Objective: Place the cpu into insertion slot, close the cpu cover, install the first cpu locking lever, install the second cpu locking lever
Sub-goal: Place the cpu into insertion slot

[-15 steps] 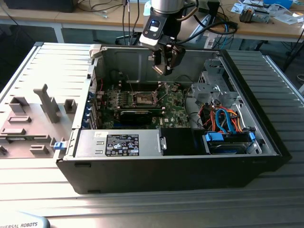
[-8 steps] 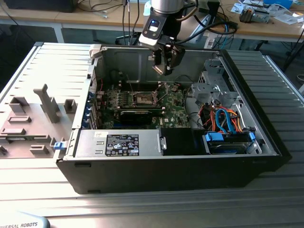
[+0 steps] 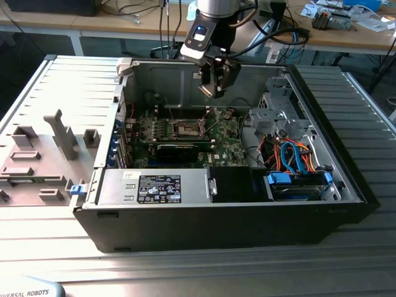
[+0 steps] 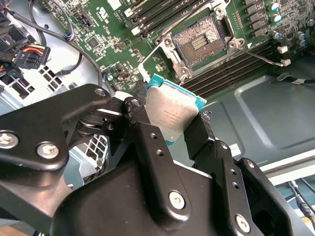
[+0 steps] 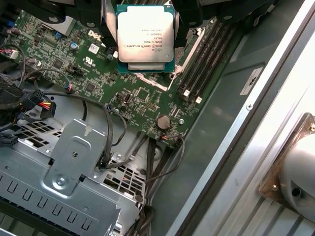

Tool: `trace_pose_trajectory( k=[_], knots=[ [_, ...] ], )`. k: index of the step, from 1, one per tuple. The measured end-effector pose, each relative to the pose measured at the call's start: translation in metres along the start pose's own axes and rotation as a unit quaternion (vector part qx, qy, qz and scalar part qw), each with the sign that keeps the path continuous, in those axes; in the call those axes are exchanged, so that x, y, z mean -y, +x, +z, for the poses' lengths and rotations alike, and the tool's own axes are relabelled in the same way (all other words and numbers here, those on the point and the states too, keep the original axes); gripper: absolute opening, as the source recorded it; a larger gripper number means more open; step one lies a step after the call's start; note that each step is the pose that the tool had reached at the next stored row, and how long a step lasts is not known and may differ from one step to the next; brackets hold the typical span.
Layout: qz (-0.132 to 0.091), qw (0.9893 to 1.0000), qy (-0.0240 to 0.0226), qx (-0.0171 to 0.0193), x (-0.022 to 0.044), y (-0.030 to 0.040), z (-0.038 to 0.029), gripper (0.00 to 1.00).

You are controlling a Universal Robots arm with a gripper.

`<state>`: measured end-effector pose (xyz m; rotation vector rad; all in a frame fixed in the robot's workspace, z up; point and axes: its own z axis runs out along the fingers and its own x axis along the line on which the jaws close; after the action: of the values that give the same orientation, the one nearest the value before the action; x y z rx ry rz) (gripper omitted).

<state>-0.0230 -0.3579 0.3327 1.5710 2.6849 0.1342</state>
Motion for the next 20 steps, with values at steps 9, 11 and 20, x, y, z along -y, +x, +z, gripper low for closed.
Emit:
trace_pose_trajectory(
  k=[9,11,20],
  knots=[
    [0.007,1.0000,-0.0001,0.0006,0.0000,0.0000,0.0000,0.54],
    [0.009,1.0000,-0.0002,0.0008,0.0000,0.0000,0.0000,0.54],
    [0.017,0.9998,-0.0004,0.0016,0.0000,0.0000,0.0000,0.54]
  ],
)
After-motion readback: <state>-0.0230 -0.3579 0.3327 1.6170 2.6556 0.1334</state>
